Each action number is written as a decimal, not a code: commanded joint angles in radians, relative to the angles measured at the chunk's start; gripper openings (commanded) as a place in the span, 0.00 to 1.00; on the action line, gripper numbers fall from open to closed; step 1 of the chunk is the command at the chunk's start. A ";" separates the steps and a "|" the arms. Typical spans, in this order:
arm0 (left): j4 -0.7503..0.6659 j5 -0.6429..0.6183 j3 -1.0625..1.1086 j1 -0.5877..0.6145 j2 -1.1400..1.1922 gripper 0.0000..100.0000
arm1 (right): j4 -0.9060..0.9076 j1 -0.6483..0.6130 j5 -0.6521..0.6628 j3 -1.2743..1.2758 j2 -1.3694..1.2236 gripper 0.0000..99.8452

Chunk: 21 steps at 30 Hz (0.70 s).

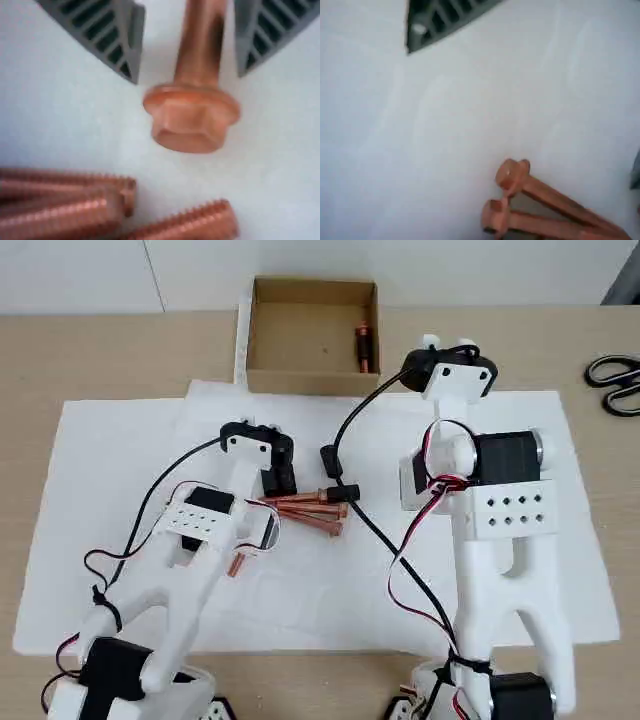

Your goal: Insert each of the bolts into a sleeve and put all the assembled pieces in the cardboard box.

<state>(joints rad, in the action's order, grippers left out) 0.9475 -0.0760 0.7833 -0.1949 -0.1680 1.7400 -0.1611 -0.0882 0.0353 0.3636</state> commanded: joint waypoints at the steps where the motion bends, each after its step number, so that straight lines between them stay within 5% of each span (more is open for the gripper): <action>1: -0.035 -0.003 -0.039 0.018 0.000 0.12 | 0.004 0.005 0.011 -0.003 0.035 0.30; 21: 0.017 -0.005 -0.153 0.014 0.160 0.08 | 0.004 0.005 0.011 -0.003 0.035 0.30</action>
<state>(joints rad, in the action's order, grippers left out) 0.9735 -0.0760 0.6713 -0.1949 -0.0299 1.7400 -0.1611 -0.0882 0.0353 0.3636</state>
